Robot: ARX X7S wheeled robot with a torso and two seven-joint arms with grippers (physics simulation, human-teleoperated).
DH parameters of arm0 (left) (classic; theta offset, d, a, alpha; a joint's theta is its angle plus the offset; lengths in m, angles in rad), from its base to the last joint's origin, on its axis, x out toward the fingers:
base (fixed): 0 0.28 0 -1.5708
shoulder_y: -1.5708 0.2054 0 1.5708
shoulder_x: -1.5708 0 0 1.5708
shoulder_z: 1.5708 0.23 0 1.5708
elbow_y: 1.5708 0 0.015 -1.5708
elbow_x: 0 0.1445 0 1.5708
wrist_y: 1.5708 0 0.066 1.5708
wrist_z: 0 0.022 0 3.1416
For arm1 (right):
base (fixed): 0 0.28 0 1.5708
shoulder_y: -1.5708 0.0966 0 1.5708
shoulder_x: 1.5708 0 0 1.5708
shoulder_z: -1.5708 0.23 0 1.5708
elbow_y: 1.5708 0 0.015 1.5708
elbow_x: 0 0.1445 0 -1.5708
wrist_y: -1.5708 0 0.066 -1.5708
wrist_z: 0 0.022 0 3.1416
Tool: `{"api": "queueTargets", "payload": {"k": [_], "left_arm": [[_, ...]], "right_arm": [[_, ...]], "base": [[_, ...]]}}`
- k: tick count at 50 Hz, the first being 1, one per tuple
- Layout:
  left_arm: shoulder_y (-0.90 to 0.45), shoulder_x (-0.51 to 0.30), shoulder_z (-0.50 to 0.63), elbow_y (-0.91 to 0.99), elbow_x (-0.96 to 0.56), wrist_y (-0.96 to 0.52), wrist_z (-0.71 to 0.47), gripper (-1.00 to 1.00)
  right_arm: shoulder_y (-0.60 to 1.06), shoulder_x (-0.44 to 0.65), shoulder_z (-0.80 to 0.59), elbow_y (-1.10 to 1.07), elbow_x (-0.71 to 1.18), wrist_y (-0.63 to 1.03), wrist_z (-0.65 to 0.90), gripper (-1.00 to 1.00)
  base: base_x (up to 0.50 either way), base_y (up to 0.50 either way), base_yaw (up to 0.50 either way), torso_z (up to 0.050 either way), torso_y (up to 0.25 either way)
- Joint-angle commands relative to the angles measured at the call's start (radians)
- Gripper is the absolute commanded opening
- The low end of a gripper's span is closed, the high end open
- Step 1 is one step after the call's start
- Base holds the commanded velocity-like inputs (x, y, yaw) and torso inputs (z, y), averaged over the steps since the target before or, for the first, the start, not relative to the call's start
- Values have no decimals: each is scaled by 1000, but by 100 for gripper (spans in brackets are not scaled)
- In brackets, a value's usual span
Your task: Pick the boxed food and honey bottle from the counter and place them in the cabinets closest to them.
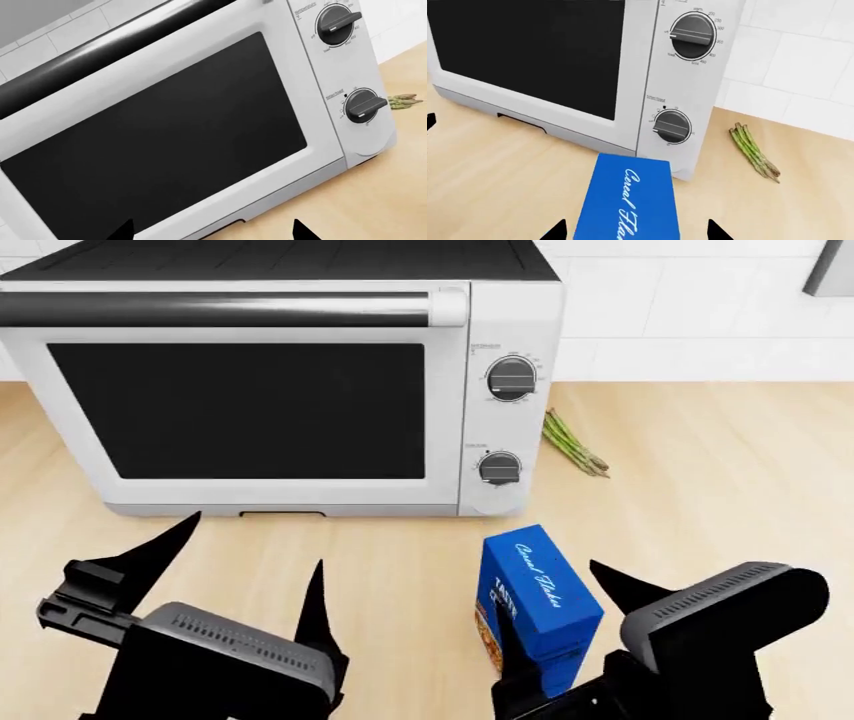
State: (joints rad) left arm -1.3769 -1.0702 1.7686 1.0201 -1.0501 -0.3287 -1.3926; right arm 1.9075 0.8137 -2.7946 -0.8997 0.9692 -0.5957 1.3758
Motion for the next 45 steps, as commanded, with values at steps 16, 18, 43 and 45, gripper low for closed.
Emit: {"api": "queueTargets", "payload": {"k": [16, 18, 43, 45], "left_arm": [[-15, 9, 6, 4, -6, -2, -6, 100], [-14, 8, 7, 3, -5, -1, -6, 100], [28, -3, 29, -9, 39, 32, 11, 100], [29, -7, 30, -5, 44, 33, 12, 100]], "right_arm": [[-127, -31, 39, 100, 35, -26, -45, -100], [-127, -26, 43, 97, 25, -23, -41, -100], [290, 122, 160, -48, 88, -20, -11, -100], [336, 120, 181, -57, 115, -21, -5, -100]], "base": [[0, 0, 0, 0, 0], [0, 0, 0, 0, 0], [0, 0, 0, 0, 0], [0, 0, 0, 0, 0]]}}
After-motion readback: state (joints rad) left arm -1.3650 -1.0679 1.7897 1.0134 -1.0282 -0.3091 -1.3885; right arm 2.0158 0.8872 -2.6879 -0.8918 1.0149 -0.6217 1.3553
